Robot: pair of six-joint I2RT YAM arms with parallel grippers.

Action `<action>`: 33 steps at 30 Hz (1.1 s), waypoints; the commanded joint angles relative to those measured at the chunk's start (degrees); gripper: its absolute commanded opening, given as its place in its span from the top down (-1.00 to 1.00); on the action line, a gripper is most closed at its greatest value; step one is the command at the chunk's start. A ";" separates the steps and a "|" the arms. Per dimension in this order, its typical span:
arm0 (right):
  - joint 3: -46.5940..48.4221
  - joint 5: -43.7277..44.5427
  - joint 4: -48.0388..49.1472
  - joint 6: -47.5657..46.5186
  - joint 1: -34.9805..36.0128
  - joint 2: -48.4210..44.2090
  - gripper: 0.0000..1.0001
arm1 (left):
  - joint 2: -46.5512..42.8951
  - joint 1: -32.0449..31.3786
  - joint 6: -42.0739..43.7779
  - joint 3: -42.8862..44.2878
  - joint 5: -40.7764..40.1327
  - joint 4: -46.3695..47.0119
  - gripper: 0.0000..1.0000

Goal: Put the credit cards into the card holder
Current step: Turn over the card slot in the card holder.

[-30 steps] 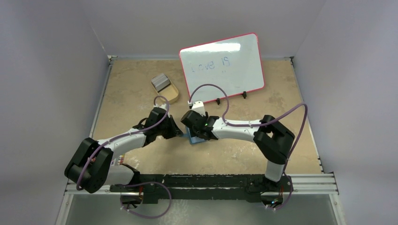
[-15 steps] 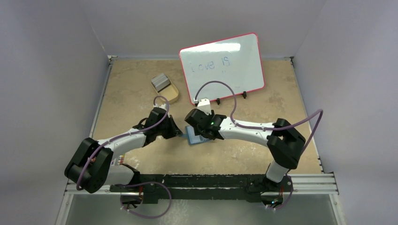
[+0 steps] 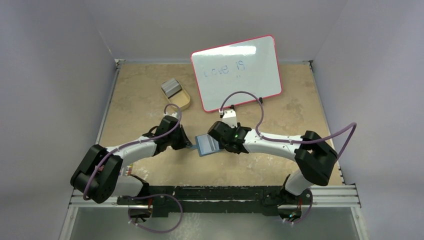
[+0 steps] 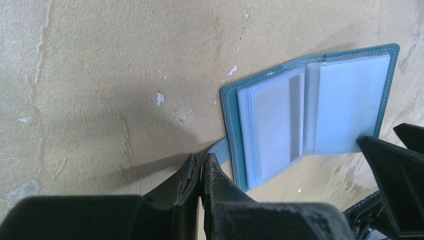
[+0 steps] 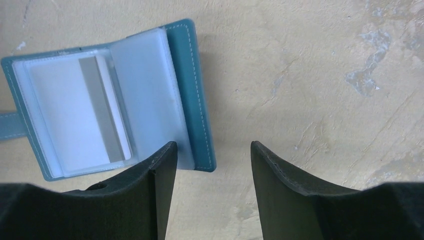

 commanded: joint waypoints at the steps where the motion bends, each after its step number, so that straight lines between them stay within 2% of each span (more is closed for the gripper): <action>1: 0.09 2.00 1.61 0.40 -1.38 -2.37 -0.18 | 0.32 -0.27 2.10 2.96 -1.24 0.22 0.99; 6: 2.46 -0.79 3.91 -4.43 -2.20 -4.39 -0.12 | 0.30 -0.25 1.23 3.31 1.18 2.08 1.00; 10: 5.83 -6.01 5.13 -6.12 -2.21 -7.03 0.10 | -0.38 -0.25 0.53 3.74 3.35 2.45 1.00; 12: 6.26 -9.47 8.13 -6.81 -2.12 -7.69 0.20 | -1.28 -0.25 -0.49 3.78 4.92 3.78 1.00; 17: 3.50 -17.22 15.93 -5.05 -2.03 -5.48 0.27 | -2.45 -0.26 -1.17 4.83 5.65 3.88 1.00; 26: 3.54 -11.43 14.46 -4.46 -2.47 5.00 -0.15 | -1.66 -0.25 0.19 5.16 3.43 1.21 1.00; 33: 1.66 -9.18 14.69 -2.67 -2.47 9.27 -0.25 | -4.01 -0.25 -0.30 6.37 -0.82 -1.98 0.72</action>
